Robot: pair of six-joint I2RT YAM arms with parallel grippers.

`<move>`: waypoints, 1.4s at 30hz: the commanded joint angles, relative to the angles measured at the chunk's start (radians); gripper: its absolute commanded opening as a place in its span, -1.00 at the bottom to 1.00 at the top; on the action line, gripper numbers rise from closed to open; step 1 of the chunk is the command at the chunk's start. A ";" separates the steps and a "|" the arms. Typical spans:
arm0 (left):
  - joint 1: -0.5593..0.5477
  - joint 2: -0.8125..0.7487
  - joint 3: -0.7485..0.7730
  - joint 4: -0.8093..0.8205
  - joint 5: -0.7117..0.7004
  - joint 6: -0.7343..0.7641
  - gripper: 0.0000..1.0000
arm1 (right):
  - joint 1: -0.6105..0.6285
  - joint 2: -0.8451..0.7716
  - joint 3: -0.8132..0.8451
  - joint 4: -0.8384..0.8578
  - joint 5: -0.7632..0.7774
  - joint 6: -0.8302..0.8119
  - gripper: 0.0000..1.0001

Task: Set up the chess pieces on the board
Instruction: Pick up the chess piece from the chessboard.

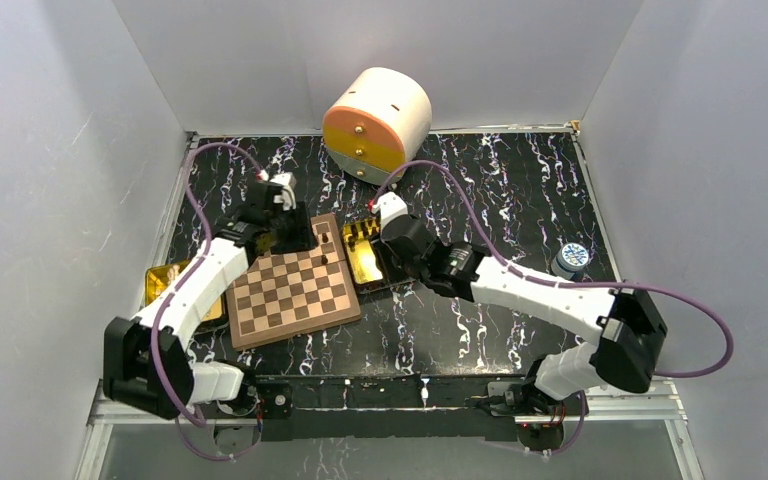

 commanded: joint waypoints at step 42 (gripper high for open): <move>-0.216 0.329 0.115 0.067 -0.287 0.022 -0.70 | -0.008 -0.125 -0.137 0.132 0.047 -0.002 -0.17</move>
